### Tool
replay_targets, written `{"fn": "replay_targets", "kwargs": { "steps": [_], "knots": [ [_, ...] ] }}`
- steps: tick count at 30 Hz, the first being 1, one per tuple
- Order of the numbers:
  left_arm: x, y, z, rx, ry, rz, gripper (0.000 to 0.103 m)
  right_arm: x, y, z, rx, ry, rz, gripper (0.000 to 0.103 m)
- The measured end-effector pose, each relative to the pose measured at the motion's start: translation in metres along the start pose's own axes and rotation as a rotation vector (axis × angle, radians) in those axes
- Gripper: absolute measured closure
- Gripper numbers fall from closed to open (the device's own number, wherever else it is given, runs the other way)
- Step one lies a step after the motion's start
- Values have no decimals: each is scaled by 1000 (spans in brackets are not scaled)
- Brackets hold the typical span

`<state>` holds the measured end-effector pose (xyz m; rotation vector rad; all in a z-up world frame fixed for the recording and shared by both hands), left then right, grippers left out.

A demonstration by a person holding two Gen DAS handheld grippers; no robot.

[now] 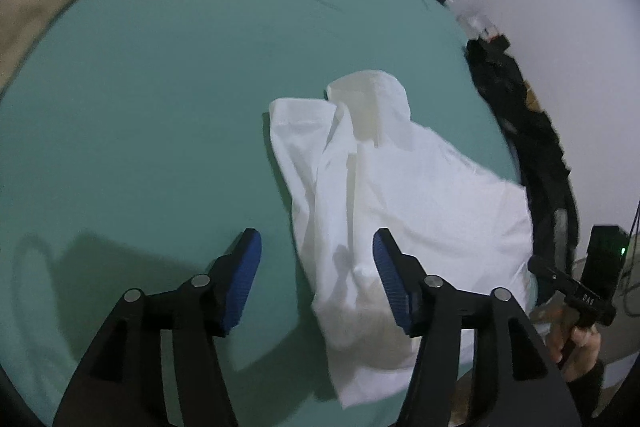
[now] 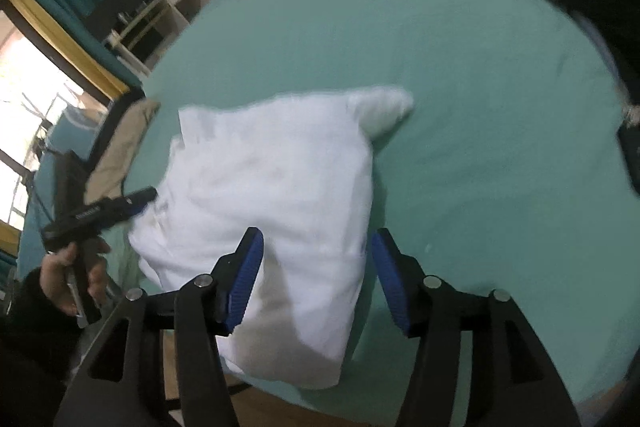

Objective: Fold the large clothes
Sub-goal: 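Grasp the jacket bundle edge with the right tool and adjust it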

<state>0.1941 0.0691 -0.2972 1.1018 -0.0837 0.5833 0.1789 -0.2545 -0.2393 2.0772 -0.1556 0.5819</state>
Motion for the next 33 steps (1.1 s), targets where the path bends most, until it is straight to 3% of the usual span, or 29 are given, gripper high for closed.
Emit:
{"fn": "replay_targets", "kwargs": {
  "steps": [3, 9, 15, 23, 25, 28, 33],
  "knots": [
    [6, -11, 2, -50, 29, -16, 36, 12, -3, -2, 22, -1, 24, 46],
    [-10, -32, 45, -229, -17, -131, 33, 5, -43, 8, -49, 23, -59, 46],
    [-27, -42, 85, -245, -109, -172, 30, 1, -52, 9, -109, 67, -60, 45],
    [-19, -39, 85, -173, -143, -134, 30, 3, -38, 13, -63, 21, -30, 45],
    [-19, -40, 82, -203, -98, -131, 30, 2, -39, 13, -68, 30, -31, 45],
    [-23, -38, 90, -321, -11, -145, 26, -3, -51, 14, -96, 49, -53, 44],
    [-32, -40, 117, -344, -81, -163, 21, 2, -60, 15, -122, 70, -47, 43]
  ]
}}
Point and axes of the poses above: each gripper's, at about its wrist camera, not at the fingertips, and y roughly against the way its jaws point, z to its right, x to its top, the point moved 8 cm from there along -y, roughly the way its jaws point, and after that the axes turned 4 degrees about x, right-handed, at the moved point
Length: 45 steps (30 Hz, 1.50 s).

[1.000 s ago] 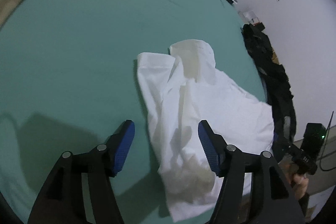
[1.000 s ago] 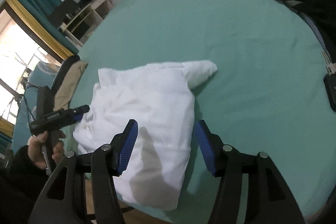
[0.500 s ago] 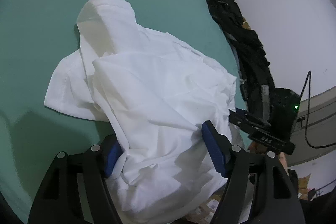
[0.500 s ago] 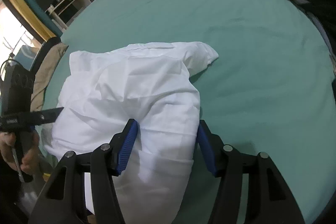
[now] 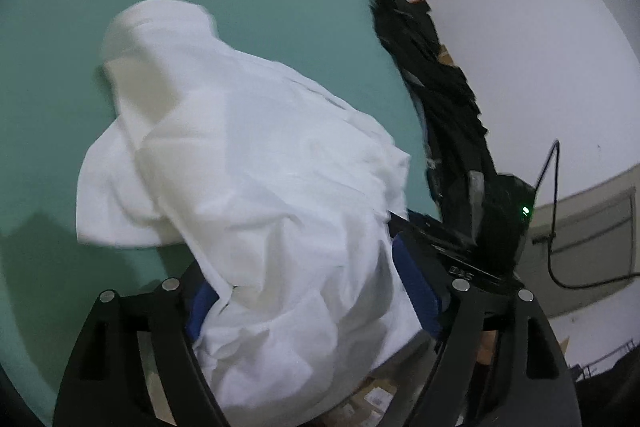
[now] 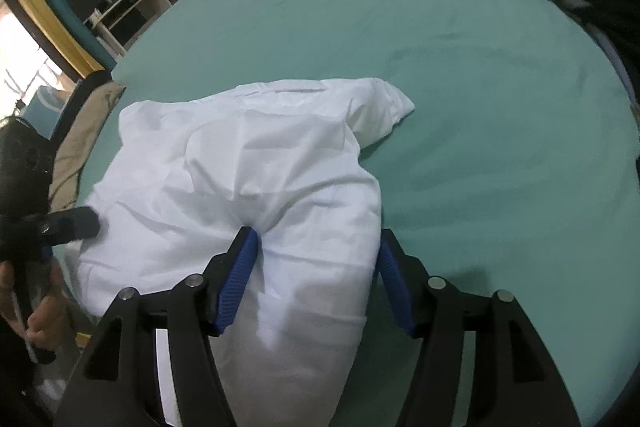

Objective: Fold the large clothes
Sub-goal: 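Grasp the jacket bundle edge with the right tool and adjust it, then grasp the white jacket bundle with both tools and lift it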

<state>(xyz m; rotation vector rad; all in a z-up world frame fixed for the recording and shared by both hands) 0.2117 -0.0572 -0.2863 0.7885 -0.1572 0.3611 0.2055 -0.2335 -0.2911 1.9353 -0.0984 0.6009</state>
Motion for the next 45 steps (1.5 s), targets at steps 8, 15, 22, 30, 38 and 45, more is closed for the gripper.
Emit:
{"fn": "replay_targets", "kwargs": {
  "steps": [8, 15, 22, 30, 38, 45],
  "knots": [
    [6, -17, 7, 331, -205, -25, 21, 1, 13, 3, 39, -47, 27, 40],
    [16, -17, -8, 402, -228, -6, 21, 3, 27, 3, 101, -96, 64, 40],
    [9, -14, -15, 373, -233, 9, 21, -3, 7, -1, 153, -150, 21, 40],
    [8, -22, -8, 347, -253, 38, 32, -4, 1, -10, 148, -129, 25, 37],
    [4, -27, 0, 324, -260, 62, 76, -5, -2, -11, 156, -113, 31, 36],
    [0, -21, 9, 367, -326, 45, 79, -9, 1, -15, 186, -126, 27, 37]
  ]
}}
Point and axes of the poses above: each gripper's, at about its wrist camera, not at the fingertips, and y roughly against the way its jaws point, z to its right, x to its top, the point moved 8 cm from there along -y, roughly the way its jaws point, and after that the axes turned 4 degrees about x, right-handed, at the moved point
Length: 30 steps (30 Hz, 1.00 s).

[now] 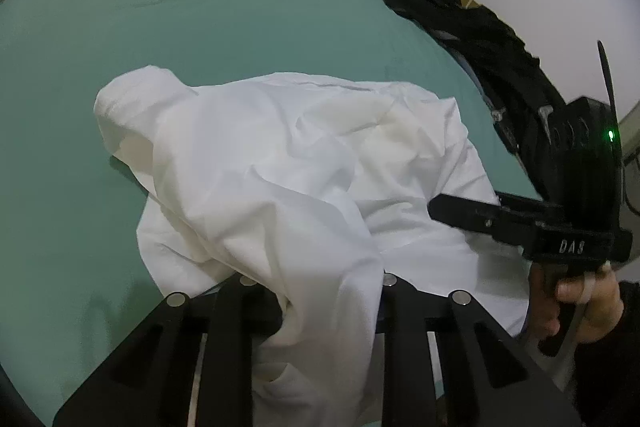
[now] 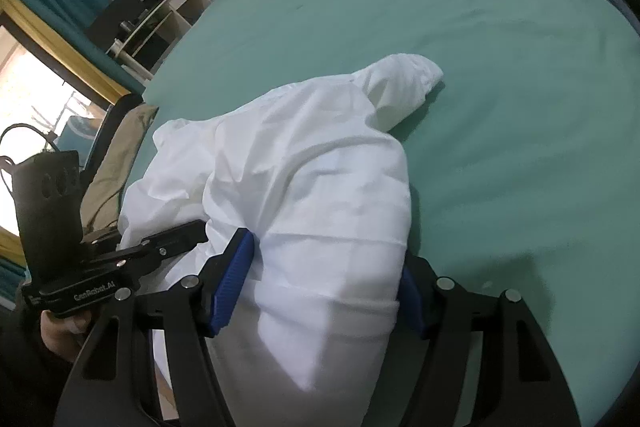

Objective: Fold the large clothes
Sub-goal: 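Grasp the white jacket bundle with both tools and lift it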

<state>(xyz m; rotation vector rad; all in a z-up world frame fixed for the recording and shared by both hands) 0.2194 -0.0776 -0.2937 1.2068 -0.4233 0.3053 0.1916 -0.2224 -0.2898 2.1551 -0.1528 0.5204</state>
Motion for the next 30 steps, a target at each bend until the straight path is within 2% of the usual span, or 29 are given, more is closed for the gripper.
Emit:
{"fn": "replay_targets", "kwargs": {
  "steps": [2, 5, 6, 8, 13, 14, 15, 16, 18, 21, 23, 30],
  "knots": [
    [-2, 2, -4, -4, -3, -12, 76, -1, 0, 1, 12, -12, 0, 37],
    [-3, 1, -15, 7, 41, -25, 56, -3, 1, 4, 29, -28, -5, 36],
    [-5, 0, -18, 4, 59, -28, 53, -4, 1, 4, 30, -25, -5, 36],
    [-5, -3, -20, -9, 92, -30, 51, -6, 0, 3, 31, -21, -8, 36],
    [-6, -6, -15, 14, 109, -13, 48, -8, -3, -1, 60, -19, -24, 36],
    [-6, -7, -13, 16, 106, -13, 50, -9, -4, -3, 56, -4, -25, 37],
    [-6, -7, -11, 9, 101, -13, 63, -10, -4, -4, 49, 14, -24, 41],
    [-6, -7, -8, -12, 100, -15, 71, -10, -5, -6, 49, 16, -25, 44],
    [-5, -7, -3, -8, 86, -9, 78, -9, -3, -8, 56, 9, -19, 60],
    [-3, -2, 4, 19, 47, 15, 81, -8, 0, -11, 53, 23, 0, 74],
    [-2, 2, 6, 21, 44, 26, 83, -5, 5, -15, 40, 50, 15, 78],
    [2, 22, 6, 6, 68, 65, 87, 4, 22, -34, 13, 106, 81, 82]
  ]
}}
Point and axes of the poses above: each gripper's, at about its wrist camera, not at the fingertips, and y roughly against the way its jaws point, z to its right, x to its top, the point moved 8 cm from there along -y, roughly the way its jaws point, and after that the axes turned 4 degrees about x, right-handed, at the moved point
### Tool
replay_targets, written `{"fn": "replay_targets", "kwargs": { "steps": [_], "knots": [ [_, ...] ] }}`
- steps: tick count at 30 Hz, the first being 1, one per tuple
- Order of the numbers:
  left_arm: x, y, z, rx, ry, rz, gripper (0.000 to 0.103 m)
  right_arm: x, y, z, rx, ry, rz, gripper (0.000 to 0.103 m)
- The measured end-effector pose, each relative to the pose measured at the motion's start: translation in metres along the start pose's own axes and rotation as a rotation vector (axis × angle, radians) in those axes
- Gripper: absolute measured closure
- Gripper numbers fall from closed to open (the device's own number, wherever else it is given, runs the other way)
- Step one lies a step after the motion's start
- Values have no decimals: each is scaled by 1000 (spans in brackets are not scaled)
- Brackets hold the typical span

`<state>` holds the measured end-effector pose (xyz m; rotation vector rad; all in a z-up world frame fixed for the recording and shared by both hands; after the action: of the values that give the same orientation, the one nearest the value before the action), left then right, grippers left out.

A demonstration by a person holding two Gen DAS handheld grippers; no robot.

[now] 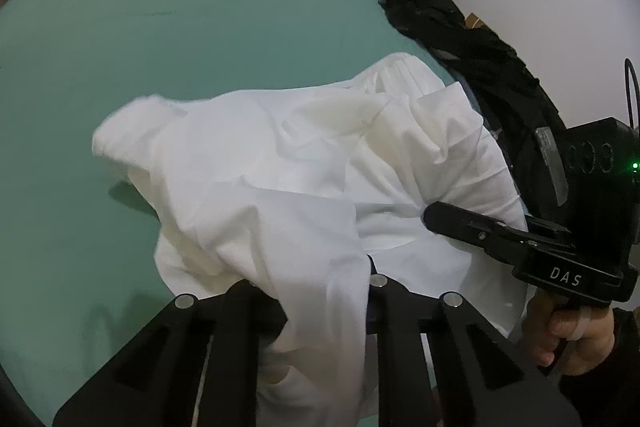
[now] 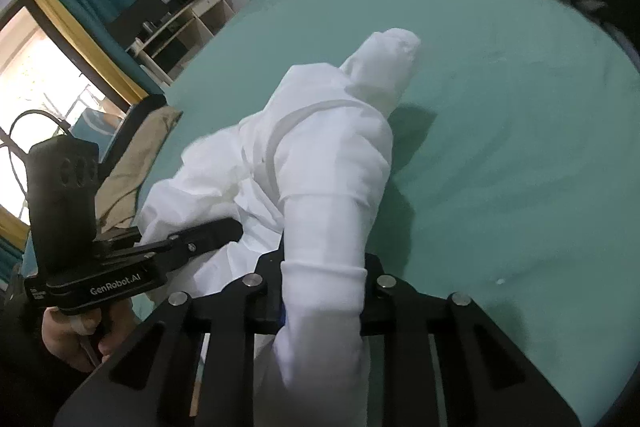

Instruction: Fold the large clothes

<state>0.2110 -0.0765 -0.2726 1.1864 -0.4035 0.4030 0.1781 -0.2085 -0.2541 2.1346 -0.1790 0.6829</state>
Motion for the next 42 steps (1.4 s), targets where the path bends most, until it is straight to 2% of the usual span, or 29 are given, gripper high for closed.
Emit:
{"fn": "replay_targets", "kwargs": {
  "steps": [15, 27, 36, 42],
  "knots": [
    [15, 57, 4, 17, -11, 96, 87, 22, 37, -46, 8, 79, 105, 83],
    [25, 110, -8, -10, -11, 200, 87, 44, 49, -94, 18, 129, 163, 83],
    [37, 152, -47, 16, -3, 277, 87, 63, 31, -144, 67, 182, 191, 83],
    [45, 172, -95, 60, 5, 304, 87, 76, -6, -178, 115, 196, 202, 83]
  ]
}}
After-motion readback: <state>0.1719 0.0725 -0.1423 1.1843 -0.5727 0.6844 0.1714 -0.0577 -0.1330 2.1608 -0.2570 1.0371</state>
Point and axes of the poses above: each gripper's, at about its wrist camera, not at the fingertips, and y roughly against the way its jaws point, z to its right, x to its top, the point moved 8 cm from there along -y, roughly the way its jaws point, and after that the axes turned 4 degrees about x, right-handed, at the moved point
